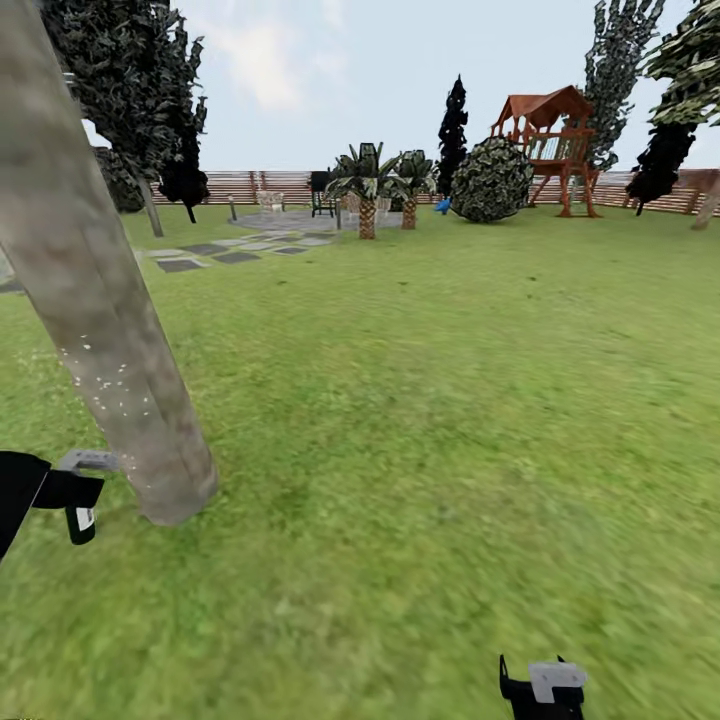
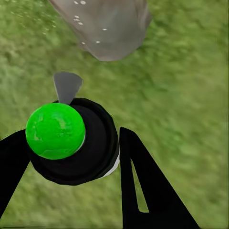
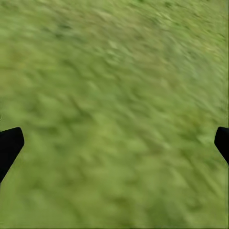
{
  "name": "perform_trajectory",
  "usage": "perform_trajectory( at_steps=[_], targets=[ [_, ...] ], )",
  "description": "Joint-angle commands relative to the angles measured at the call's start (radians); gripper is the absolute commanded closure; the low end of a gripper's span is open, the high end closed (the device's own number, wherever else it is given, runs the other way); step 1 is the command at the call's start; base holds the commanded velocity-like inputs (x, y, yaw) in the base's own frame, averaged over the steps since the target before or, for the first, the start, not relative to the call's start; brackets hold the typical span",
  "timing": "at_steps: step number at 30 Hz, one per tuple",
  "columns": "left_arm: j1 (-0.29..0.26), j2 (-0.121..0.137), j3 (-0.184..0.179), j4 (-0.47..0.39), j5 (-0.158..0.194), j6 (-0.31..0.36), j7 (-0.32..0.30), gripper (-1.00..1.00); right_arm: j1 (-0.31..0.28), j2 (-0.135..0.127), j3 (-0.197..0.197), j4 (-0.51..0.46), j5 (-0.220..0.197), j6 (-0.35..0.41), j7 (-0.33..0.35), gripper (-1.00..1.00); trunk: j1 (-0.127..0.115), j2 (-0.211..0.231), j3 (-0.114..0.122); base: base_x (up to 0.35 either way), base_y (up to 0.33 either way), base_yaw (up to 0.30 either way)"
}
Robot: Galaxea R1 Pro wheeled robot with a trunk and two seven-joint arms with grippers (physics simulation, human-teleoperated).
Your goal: In the garden, pick up the pesticide atomizer on the floor and spray pesticide onto both trees until each tree trunk is fully covered.
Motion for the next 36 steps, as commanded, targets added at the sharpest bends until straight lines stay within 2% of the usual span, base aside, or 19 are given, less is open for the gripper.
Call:
perform_trajectory(
  at_steps=[1, 6, 7, 8, 10, 14, 17, 20, 22, 23, 24, 27, 30, 32, 34, 36],
  targets=[
    [0.0, 0.0, 0.0, 0.005, 0.001, -0.001, 0.002, 1.0, 0.0, 0.0, 0.0, 0.0, 0.0, 0.0, 0.0, -1.0, 0.0, 0.0, 0.0, 0.27, -0.17, 0.275],
    [0.0, -0.006, 0.002, 0.022, 0.006, -0.003, 0.02, 1.0, 0.0, 0.0, -0.001, 0.0, 0.0, 0.0, 0.0, -1.0, 0.0, 0.0, 0.0, 0.276, -0.167, 0.185],
    [0.0, -0.02, 0.001, 0.03, 0.005, -0.004, 0.02, 1.0, 0.0, 0.0, -0.001, 0.0, 0.0, 0.0, 0.0, -1.0, 0.0, 0.0, 0.0, 0.277, -0.167, 0.035],
    [0.0, -0.05, 0.0, 0.048, 0.001, -0.007, 0.022, 1.0, 0.0, 0.0, -0.001, 0.0, 0.0, 0.0, 0.0, -1.0, 0.0, 0.0, 0.0, 0.277, -0.167, 0.011],
    [0.0, -0.065, 0.0, 0.062, 0.002, -0.011, 0.023, 1.0, 0.0, 0.0, 0.0, 0.0, 0.0, 0.0, 0.0, -1.0, 0.0, 0.0, 0.0, 0.277, -0.167, 0.004],
    [0.0, -0.079, 0.002, 0.061, 0.003, -0.012, 0.024, 1.0, 0.0, 0.0, -0.001, 0.0, 0.0, 0.0, 0.0, -1.0, 0.0, 0.0, 0.0, 0.275, -0.164, 0.001],
    [0.0, -0.079, 0.003, 0.067, 0.001, -0.013, 0.024, 1.0, 0.0, 0.0, -0.001, 0.0, 0.0, 0.0, 0.0, -1.0, 0.0, 0.0, 0.0, 0.113, -0.059, 0.0],
    [0.039, -0.077, 0.045, 0.069, 0.001, -0.02, 0.024, 1.0, 0.0, 0.0, -0.001, 0.0, 0.0, 0.0, 0.0, -1.0, 0.0, 0.0, 0.0, 0.023, -0.012, 0.001],
    [0.07, -0.076, 0.081, 0.069, 0.0, -0.065, 0.024, 1.0, 0.0, 0.0, -0.001, 0.0, 0.0, 0.0, 0.0, -1.0, 0.0, 0.0, 0.0, 0.006, -0.003, 0.05],
    [0.106, -0.077, 0.14, 0.075, 0.0, -0.137, 0.032, 1.0, 0.0, 0.0, 0.0, 0.0, 0.0, 0.0, 0.0, -1.0, 0.0, 0.0, 0.0, 0.002, -0.001, 0.21],
    [0.124, -0.078, 0.178, 0.082, 0.0, -0.166, 0.048, 1.0, 0.0, 0.0, 0.0, 0.0, 0.0, 0.0, 0.0, -1.0, 0.0, 0.0, 0.0, 0.001, 0.0, 0.243],
    [0.141, -0.081, 0.25, 0.114, 0.0, -0.198, 0.103, 1.0, 0.0, 0.0, -0.001, 0.0, 0.0, 0.0, 0.0, -1.0, 0.0, 0.0, 0.0, 0.0, 0.0, 0.264],
    [0.145, -0.086, 0.264, 0.126, 0.004, -0.206, 0.193, 1.0, 0.0, 0.0, 0.0, 0.001, 0.001, 0.0, 0.0, -1.0, 0.0, 0.0, 0.0, 0.0, 0.0, 0.274],
    [0.145, -0.099, 0.266, 0.129, 0.007, -0.21, 0.22, 1.0, 0.0, 0.0, 0.0, 0.001, 0.001, 0.0, 0.0, -1.0, 0.0, 0.0, 0.0, 0.0, 0.0, 0.184],
    [0.145, -0.149, 0.267, 0.148, 0.005, -0.29, 0.237, 1.0, 0.0, 0.0, 0.0, 0.001, 0.001, 0.0, 0.001, -1.0, 0.0, 0.0, 0.0, 0.0, 0.0, 0.043],
    [0.145, -0.17, 0.265, 0.155, 0.007, -0.33, 0.242, 1.0, 0.0, 0.0, 0.0, 0.001, 0.001, 0.0, 0.0, -1.0, 0.0, 0.0, 0.0, 0.0, 0.0, 0.01]
  ],
)
